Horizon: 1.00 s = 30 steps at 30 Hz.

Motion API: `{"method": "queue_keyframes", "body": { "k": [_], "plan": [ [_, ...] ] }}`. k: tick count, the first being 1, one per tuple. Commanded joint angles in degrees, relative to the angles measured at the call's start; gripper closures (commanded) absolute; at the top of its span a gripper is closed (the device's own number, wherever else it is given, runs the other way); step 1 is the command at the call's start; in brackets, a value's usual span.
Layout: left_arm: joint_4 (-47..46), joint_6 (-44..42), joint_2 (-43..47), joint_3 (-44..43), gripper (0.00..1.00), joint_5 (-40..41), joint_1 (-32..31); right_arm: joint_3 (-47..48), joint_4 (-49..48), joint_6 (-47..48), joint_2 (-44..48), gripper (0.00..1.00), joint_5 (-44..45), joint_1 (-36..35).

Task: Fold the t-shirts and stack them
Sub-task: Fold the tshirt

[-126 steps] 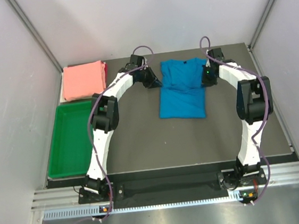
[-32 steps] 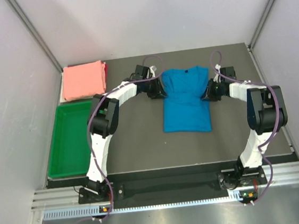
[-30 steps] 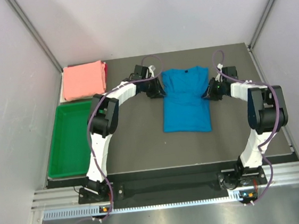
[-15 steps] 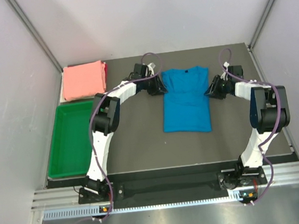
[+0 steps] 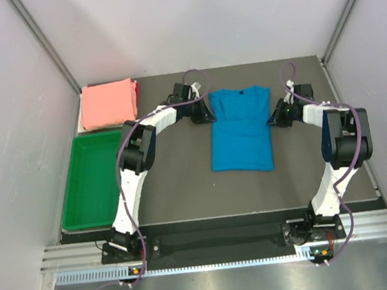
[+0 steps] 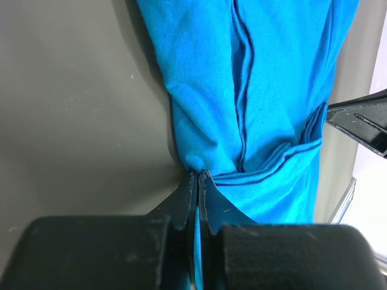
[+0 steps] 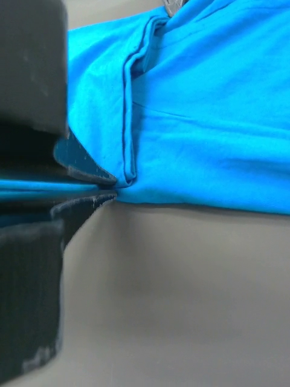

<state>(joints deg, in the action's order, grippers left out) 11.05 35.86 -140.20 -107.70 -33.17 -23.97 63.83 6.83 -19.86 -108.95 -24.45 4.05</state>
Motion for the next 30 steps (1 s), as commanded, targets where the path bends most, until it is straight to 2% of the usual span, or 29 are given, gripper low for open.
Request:
{"method": "queue_keyframes", "body": {
  "k": [1, 2, 8, 13, 14, 15, 16, 18, 19, 21, 22, 24, 26, 30],
  "plan": [
    [-0.3, 0.3, -1.7, -1.2, 1.0, 1.5, 0.2, 0.6, -1.4, 1.6, -0.3, 0.96, 1.4, 0.9],
    [-0.1, 0.5, -1.7, -1.2, 1.0, 2.7, 0.3, 0.2, -1.6, 1.2, -0.1, 1.0, 2.6, 1.0],
    [0.8, 2.3, -1.8, -1.2, 1.0, 5.2, 0.9, -4.2, -5.8, -1.9, 2.0, 1.0, 4.1, 3.0],
    [-1.4, 4.2, -1.7, -1.2, 1.0, 0.7, 0.9, -4.8, -7.8, -3.3, 1.4, 1.0, 2.4, 3.1],
    [-1.7, 4.6, -1.0, -0.9, 0.97, 0.0, 0.9, -5.0, -8.1, -3.5, 1.5, 1.0, 1.7, 3.1],
    [-2.2, 4.8, -0.7, -0.8, 0.86, -0.6, 0.9, -5.3, -8.3, -4.1, 1.8, 1.0, 1.7, 3.1],
    [-2.2, 5.2, -0.2, -0.5, 0.82, -0.9, 0.9, -5.4, -8.1, -4.4, 2.6, 0.99, 1.7, 3.1],
    [-2.3, 5.2, 1.5, 0.4, 0.74, -1.1, 1.0, -5.4, -7.1, -5.3, 4.4, 0.94, 1.9, 3.1],
    [-2.2, 5.1, 2.2, 0.7, 0.7, -0.9, 1.2, -5.3, -6.9, -5.7, 5.2, 0.85, 2.9, 3.1],
    [-1.9, 4.9, 4.1, 1.9, 0.59, -0.8, 1.6, -5.6, -3.9, -7.7, 8.1, 0.77, 4.0, 3.1],
    [-1.4, 4.5, 4.8, 2.2, 0.55, -0.4, 2.1, -5.7, -2.9, -8.3, 9.2, 0.66, 4.8, 3.1],
    [0.2, 3.4, 7.1, 3.2, 0.46, 0.3, 2.8, -6.3, 1.4, -9.0, 12.7, 0.6, 5.5, 2.9],
    [1.4, 2.7, 10.1, 5.0, 0.45, 0.2, 4.3, -8.1, 4.3, -9.2, 15.4, 0.53, 6.4, 2.8],
    [7.9, -1.4, 16.2, 9.2, 0.42, 3.4, 5.5, -14.9, 11.4, -12.7, 23.4, 0.5, 5.2, 2.5]
  ]
}}
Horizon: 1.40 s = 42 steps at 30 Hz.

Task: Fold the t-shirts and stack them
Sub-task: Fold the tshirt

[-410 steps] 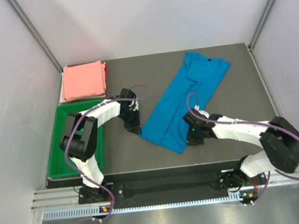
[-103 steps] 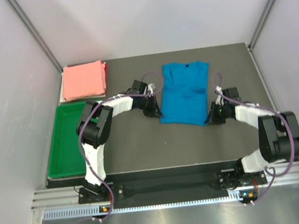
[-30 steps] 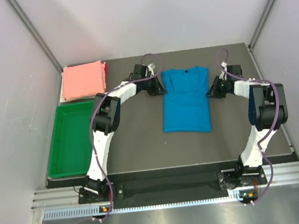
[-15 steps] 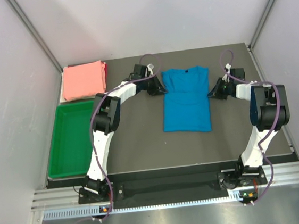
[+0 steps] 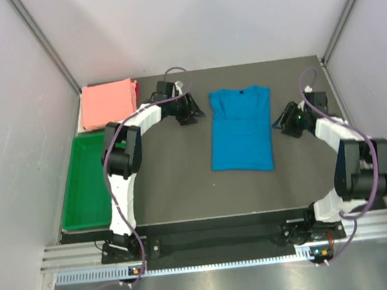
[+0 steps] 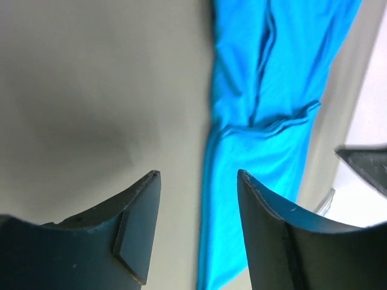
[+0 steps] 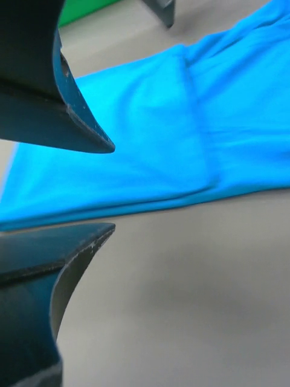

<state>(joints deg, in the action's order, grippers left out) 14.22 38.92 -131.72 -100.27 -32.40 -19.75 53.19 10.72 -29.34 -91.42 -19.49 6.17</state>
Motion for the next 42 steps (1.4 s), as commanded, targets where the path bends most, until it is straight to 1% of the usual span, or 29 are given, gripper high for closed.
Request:
{"method": "queue_keyframes", "body": {
  "k": [1, 2, 3, 4, 5, 6, 7, 8, 10, 12, 15, 16, 19, 21, 22, 24, 30, 32, 33, 35, 36, 37, 38, 42],
  "plan": [
    [6.9, -5.2, 10.1, 4.0, 0.41, 3.7, 1.1, -6.1, 8.3, -4.0, 7.3, 0.48, 0.0, 0.3],
    [9.4, -5.5, 11.6, 6.1, 0.41, 4.4, 1.0, -10.2, 8.8, -4.9, 8.7, 0.48, -0.3, 0.2],
    [9.3, -5.6, 13.3, 8.8, 0.41, 5.1, 0.8, -12.5, 9.1, -6.7, 11.9, 0.48, -0.8, 0.2],
    [8.9, -5.6, 17.0, 15.0, 0.42, 5.1, 0.1, -14.5, 9.2, -7.1, 13.6, 0.48, -1.9, 0.2],
    [7.3, -5.3, 18.9, 18.3, 0.44, 5.3, -0.4, -17.7, 10.1, -8.0, 15.4, 0.48, -1.7, 0.1],
    [6.7, -4.6, 20.8, 21.4, 0.46, 5.3, -1.4, -19.2, 10.4, -8.4, 19.1, 0.48, -1.2, -0.3],
    [5.7, -3.9, 23.9, 27.1, 0.47, 5.1, -2.0, -20.6, 10.3, -8.9, 20.9, 0.48, -0.3, -0.6],
    [4.6, -3.2, 25.5, 29.8, 0.48, 4.7, -2.6, -22.5, 10.4, -9.4, 22.6, 0.48, 0.6, -1.2],
    [0.0, 0.3, 29.8, 36.9, 0.47, 4.4, -4.8, -23.6, 11.7, -10.6, 25.8, 0.48, 2.0, -2.8],
    [-3.0, 3.2, 33.0, 40.7, 0.45, 5.8, -7.3, -24.9, 12.1, -12.3, 27.9, 0.48, 3.7, -3.6],
    [-4.2, 5.5, 34.6, 42.2, 0.41, 8.4, -10.0, -26.5, 10.1, -14.9, 29.5, 0.48, 4.5, -4.8],
    [-4.6, 5.7, 34.6, 42.3, 0.41, 9.5, -11.8, -26.6, 9.8, -15.5, 29.5, 0.48, 5.9, -5.2],
    [-5.2, 7.4, 33.1, 42.5, 0.41, 10.9, -14.3, -27.0, 9.1, -16.3, 28.8, 0.5, 8.3, -5.7],
    [-6.5, 9.1, 32.3, 43.6, 0.41, 11.9, -15.4, -28.3, 6.7, -17.5, 28.0, 0.51, 7.1, -6.2],
    [-7.0, 9.7, 32.1, 44.9, 0.41, 12.4, -15.6, -28.6, 6.1, -17.9, 27.8, 0.52, 7.4, -7.9],
    [-8.8, 11.4, 31.9, 46.3, 0.42, 13.6, -15.7, -29.0, 5.9, -18.7, 26.9, 0.53, 8.6, -9.2],
    [-12.3, 14.3, 30.8, 49.7, 0.44, 16.8, -15.9, -30.2, 4.2, -18.9, 25.1, 0.55, 10.6, -9.4],
    [-13.2, 14.8, 30.6, 50.2, 0.44, 16.4, -15.9, -30.2, 4.7, -18.6, 24.6, 0.57, 12.1, -9.4],
    [-13.8, 15.4, 30.4, 50.2, 0.45, 16.2, -16.0, -30.2, 4.7, -18.6, 24.4, 0.59, 12.5, -9.4],
    [-13.7, 15.8, 30.0, 50.1, 0.45, 16.1, -16.0, -30.8, 4.2, -18.8, 24.4, 0.69, 13.0, -9.5],
    [-13.8, 15.9, 29.9, 50.1, 0.46, 16.3, -16.2, -30.9, 4.1, -18.9, 24.3, 0.77, 13.1, -9.5],
    [-13.7, 16.1, 29.9, 50.1, 0.46, 16.8, -16.2, -31.0, 3.9, -18.8, 24.3, 0.93, 13.1, -9.4],
    [-13.7, 16.1, 29.8, 50.2, 0.47, 16.9, -16.2, -31.2, 3.8, -18.6, 24.3, 1.0, 13.2, -9.5],
    [-13.5, 16.4, 28.8, 49.8, 0.51, 18.0, -16.9, -31.2, 4.0, -17.4, 25.1, 1.0, 13.7, -9.5]
  ]
}}
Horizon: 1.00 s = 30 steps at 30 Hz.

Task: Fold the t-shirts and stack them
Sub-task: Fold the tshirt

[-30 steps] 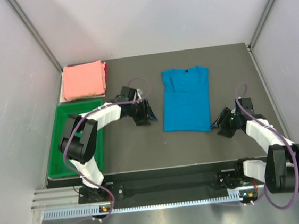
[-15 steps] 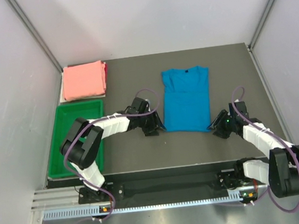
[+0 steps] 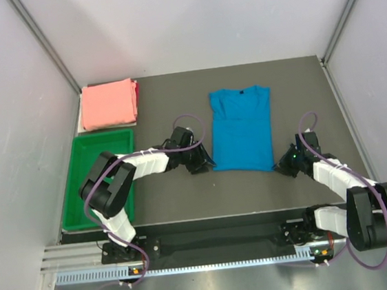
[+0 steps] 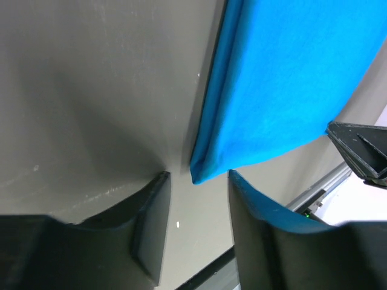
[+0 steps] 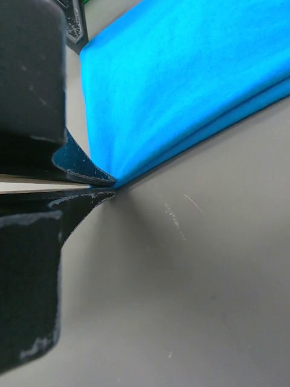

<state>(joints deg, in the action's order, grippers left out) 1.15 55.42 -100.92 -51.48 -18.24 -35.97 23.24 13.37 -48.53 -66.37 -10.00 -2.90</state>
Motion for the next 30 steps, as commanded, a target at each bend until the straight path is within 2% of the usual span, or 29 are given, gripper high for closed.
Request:
{"method": "queue_keyframes", "body": {
  "k": [1, 10, 17, 22, 30],
  "plan": [
    [-0.5, 0.0, -2.6, 0.8, 0.54, 4.1, -0.8, -1.4, 1.3, 2.1, 0.3, 1.0, 4.3, -0.4],
    [-0.6, 1.1, -5.2, 0.1, 0.57, 5.4, -2.4, -1.4, 0.4, 3.7, 1.2, 1.0, 3.6, -0.4],
    [0.9, 1.5, -5.2, 0.1, 0.64, 8.0, -2.9, -1.9, 0.0, 4.3, 0.8, 1.0, 3.2, -0.4],
    [5.9, 0.3, -3.5, -0.5, 0.58, 11.8, -3.2, -1.5, 1.1, 5.2, 1.6, 1.0, 3.8, -0.4],
    [6.2, 2.8, -2.8, 1.4, 0.55, 12.6, -5.5, -2.1, 0.3, 5.4, 1.4, 1.0, 2.9, -0.4]
  ]
}}
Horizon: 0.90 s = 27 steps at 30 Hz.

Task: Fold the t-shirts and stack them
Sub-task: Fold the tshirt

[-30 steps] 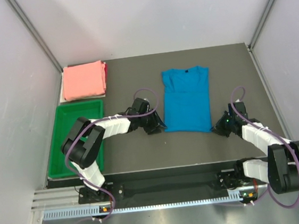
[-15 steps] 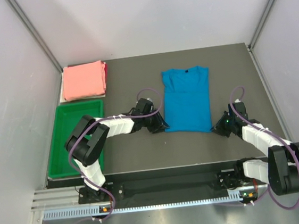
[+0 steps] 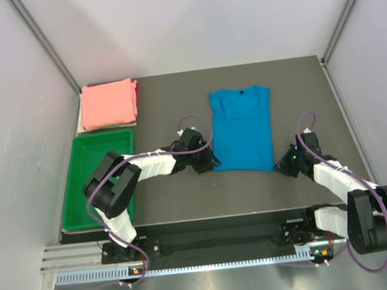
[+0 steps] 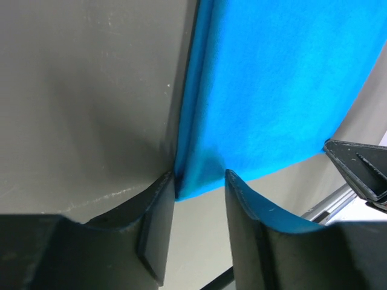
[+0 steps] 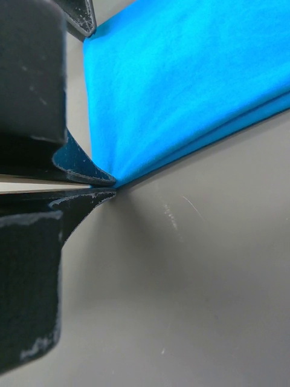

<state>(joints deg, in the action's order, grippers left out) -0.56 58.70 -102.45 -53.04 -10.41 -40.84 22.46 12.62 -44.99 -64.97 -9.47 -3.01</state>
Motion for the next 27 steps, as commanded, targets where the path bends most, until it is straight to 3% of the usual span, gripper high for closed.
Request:
{"method": "queue_keyframes", "body": {
  "k": [1, 7, 20, 27],
  "plan": [
    [7.9, -0.3, -1.3, 3.1, 0.53, 4.8, -0.8, -1.3, 0.9, 1.9, -0.2, 1.0, 2.4, -0.3],
    [8.6, 0.5, 0.0, 5.4, 0.51, 7.1, -2.2, -1.7, 0.2, 2.1, -0.3, 1.0, 1.8, -0.2],
    [18.3, -0.9, 1.1, 1.7, 0.51, 17.5, -5.2, -2.1, -1.2, 2.5, -0.8, 1.0, 1.0, -0.3],
    [17.3, -0.3, 0.3, 1.3, 0.51, 16.7, -5.1, -2.3, -1.2, 2.7, -0.2, 1.0, 0.9, -0.3]
  ]
}}
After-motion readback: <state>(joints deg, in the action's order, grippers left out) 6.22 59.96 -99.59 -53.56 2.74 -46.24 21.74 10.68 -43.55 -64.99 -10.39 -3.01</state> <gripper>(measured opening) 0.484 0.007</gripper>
